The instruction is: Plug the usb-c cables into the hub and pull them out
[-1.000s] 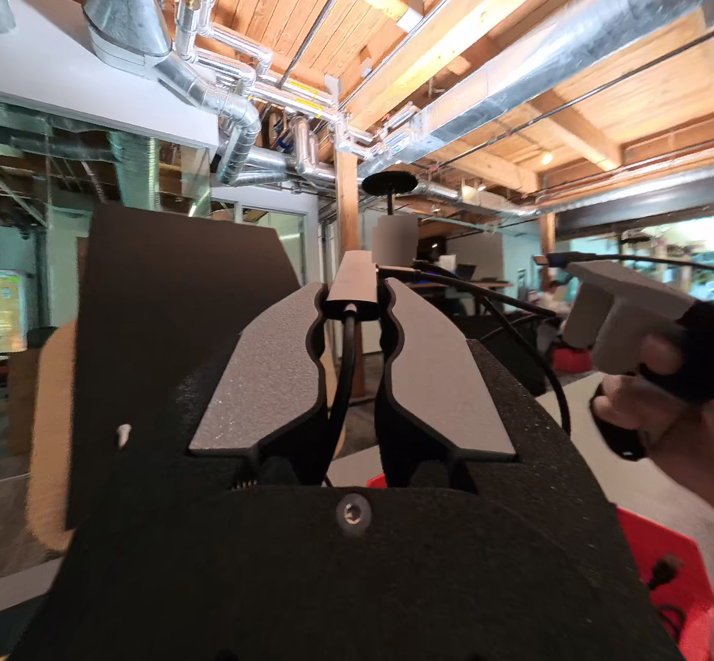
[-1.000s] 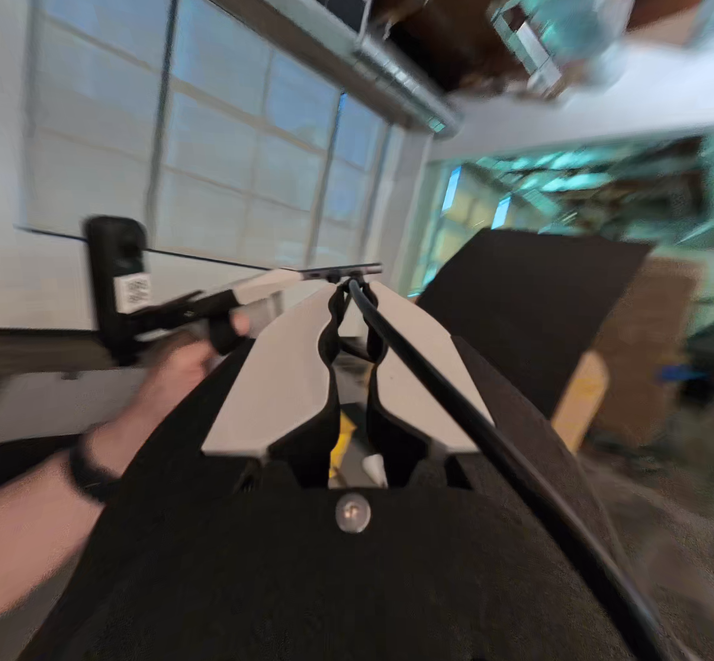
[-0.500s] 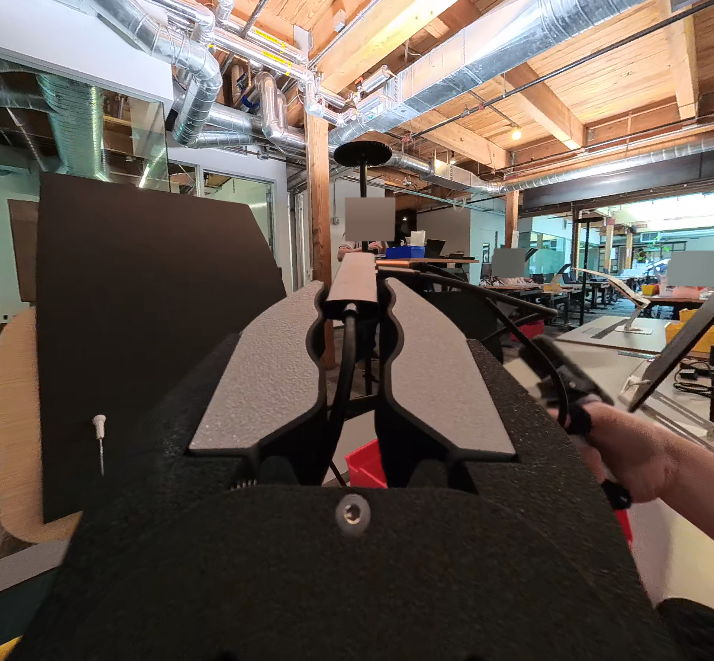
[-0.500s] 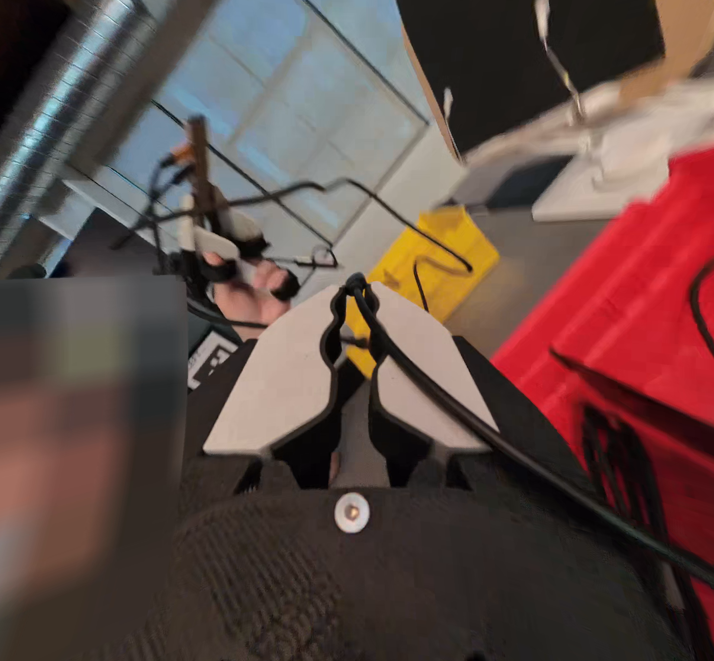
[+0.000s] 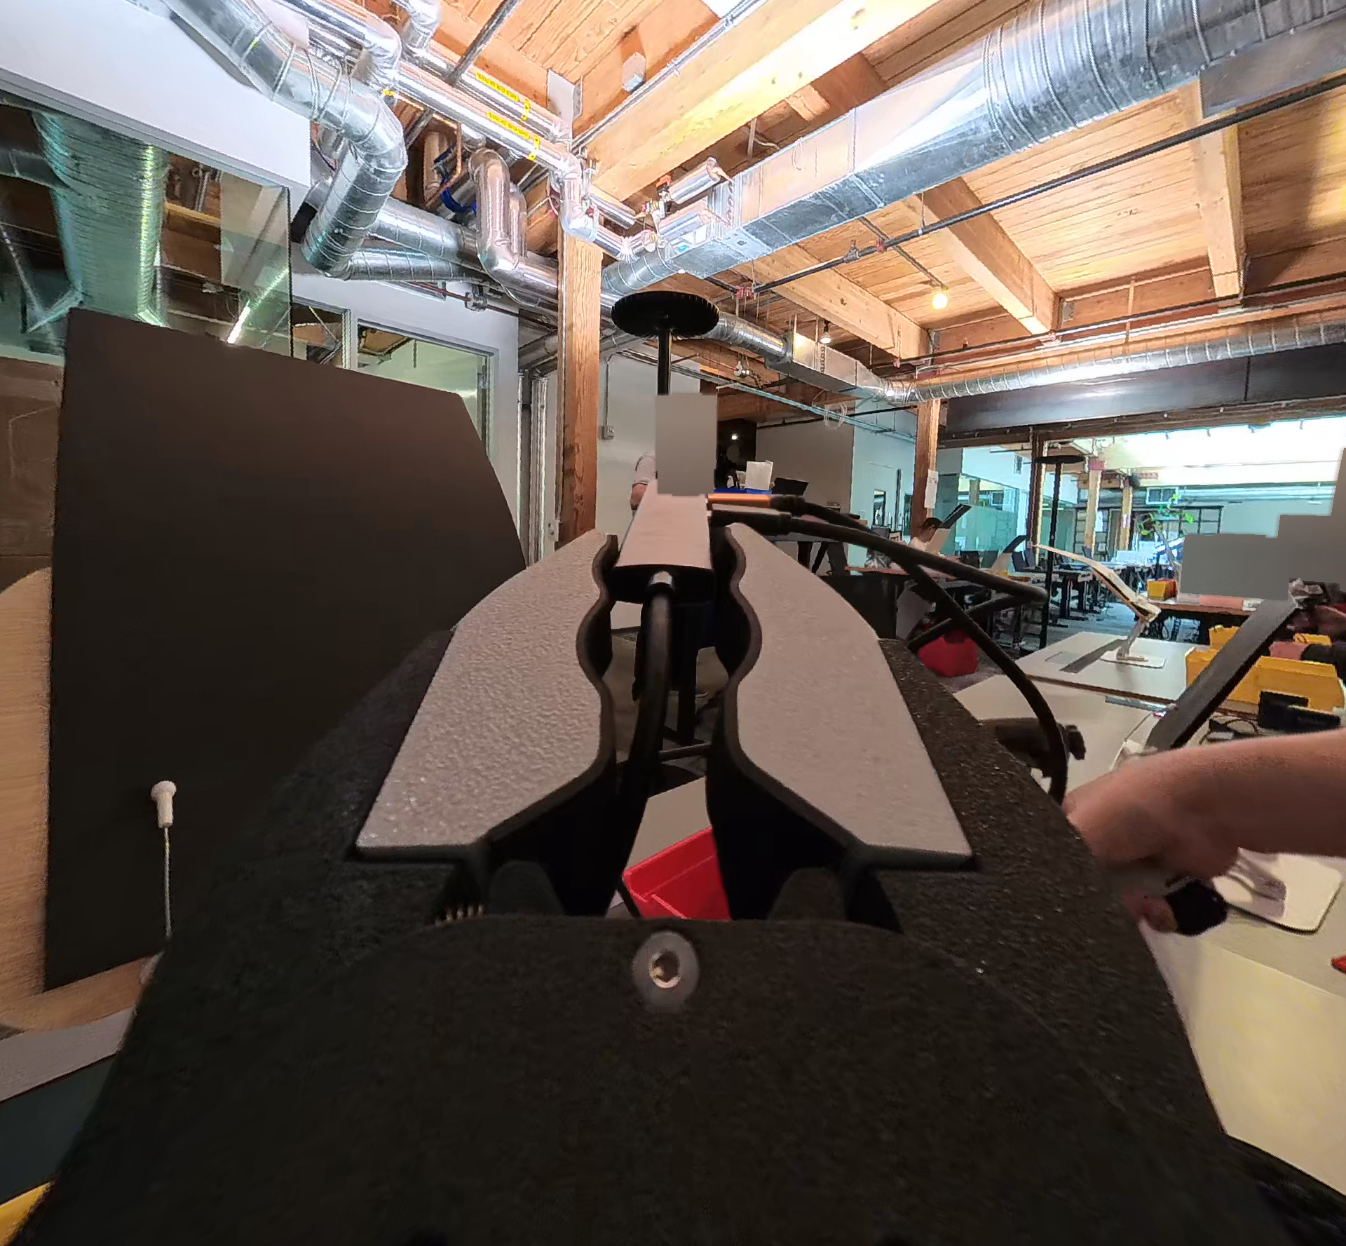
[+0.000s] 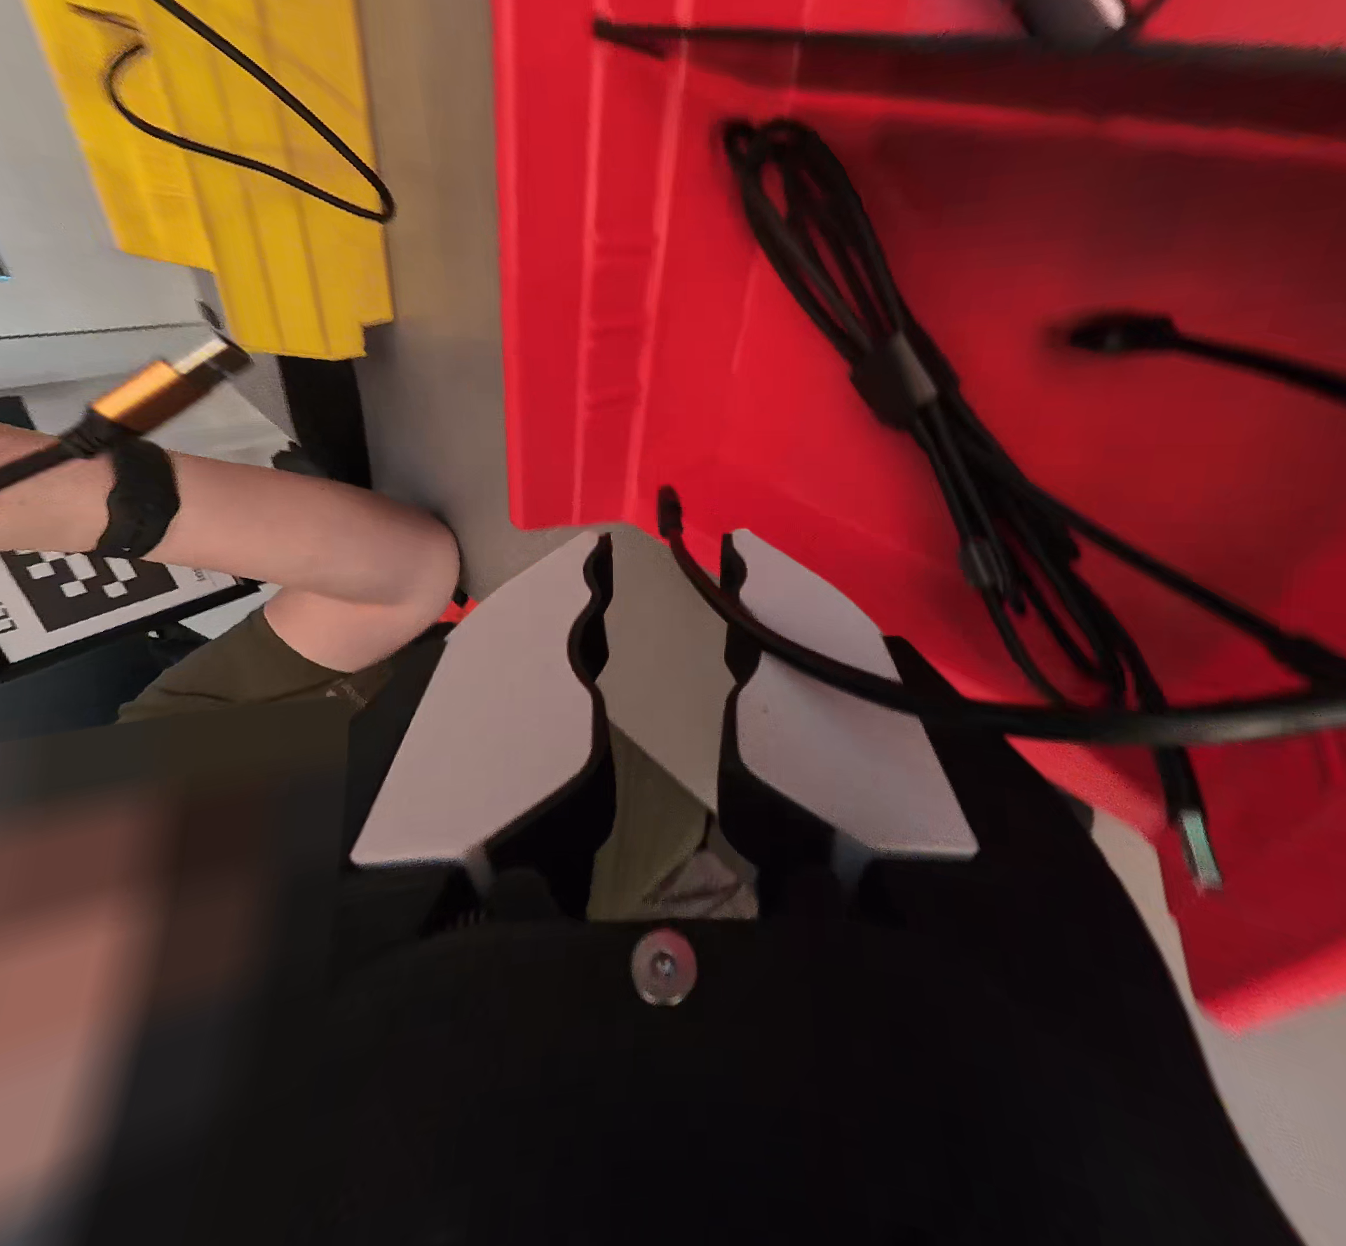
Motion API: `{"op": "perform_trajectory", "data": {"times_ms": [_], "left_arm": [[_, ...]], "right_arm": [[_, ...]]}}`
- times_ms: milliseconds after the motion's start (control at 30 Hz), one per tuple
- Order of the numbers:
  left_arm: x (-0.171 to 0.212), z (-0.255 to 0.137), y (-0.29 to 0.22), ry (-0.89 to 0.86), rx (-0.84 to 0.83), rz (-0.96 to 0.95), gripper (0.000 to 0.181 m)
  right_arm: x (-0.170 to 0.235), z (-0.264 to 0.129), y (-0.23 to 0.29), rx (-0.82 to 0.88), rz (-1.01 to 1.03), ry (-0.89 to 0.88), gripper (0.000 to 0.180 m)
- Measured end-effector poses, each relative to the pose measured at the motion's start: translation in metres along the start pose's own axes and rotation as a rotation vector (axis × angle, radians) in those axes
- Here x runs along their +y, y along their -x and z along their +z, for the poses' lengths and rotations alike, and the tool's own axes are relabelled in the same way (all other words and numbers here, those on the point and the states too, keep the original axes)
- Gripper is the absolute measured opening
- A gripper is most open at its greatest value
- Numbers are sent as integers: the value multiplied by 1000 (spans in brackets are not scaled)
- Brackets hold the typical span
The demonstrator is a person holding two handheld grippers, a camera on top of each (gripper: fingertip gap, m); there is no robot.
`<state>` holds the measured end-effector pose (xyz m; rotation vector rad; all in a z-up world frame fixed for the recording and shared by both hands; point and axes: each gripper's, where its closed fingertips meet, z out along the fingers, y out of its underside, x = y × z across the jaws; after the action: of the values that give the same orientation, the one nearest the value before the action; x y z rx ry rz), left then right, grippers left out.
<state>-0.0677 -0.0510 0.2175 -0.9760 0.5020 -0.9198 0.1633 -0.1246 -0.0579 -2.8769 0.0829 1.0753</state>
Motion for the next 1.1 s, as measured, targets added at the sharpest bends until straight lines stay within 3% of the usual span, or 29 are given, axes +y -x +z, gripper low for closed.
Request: {"op": "perform_trajectory", "data": {"times_ms": [100, 233, 433, 567, 767, 867, 967, 1100], "left_arm": [[-3, -1, 0, -9, 8, -1, 24], [-6, -2, -1, -21, 12, -4, 24], [-10, -6, 2, -35, 9, -13, 24], [-11, -7, 3, -41, 19, -9, 24], [-7, -5, -5, -13, 130, 37, 24], [-2, -4, -4, -2, 132, 86, 24], [1, -3, -4, 17, 107, 130, 24], [2, -1, -7, 22, 67, 244, 24]], "right_arm": [[9, -17, -8, 143, 27, 57, 27], [5, -36, -9, 276, 31, 111, 45], [-18, -20, 45, 189, -106, 136, 44], [-37, -32, 75, 158, -244, 64, 43], [-67, -88, 149, 7, -669, -370, 43], [-78, -136, 188, 119, -936, -867, 43], [-28, -160, 256, -20, -1158, -1301, 28], [37, -128, 323, -281, -1392, -1371, 19]]}}
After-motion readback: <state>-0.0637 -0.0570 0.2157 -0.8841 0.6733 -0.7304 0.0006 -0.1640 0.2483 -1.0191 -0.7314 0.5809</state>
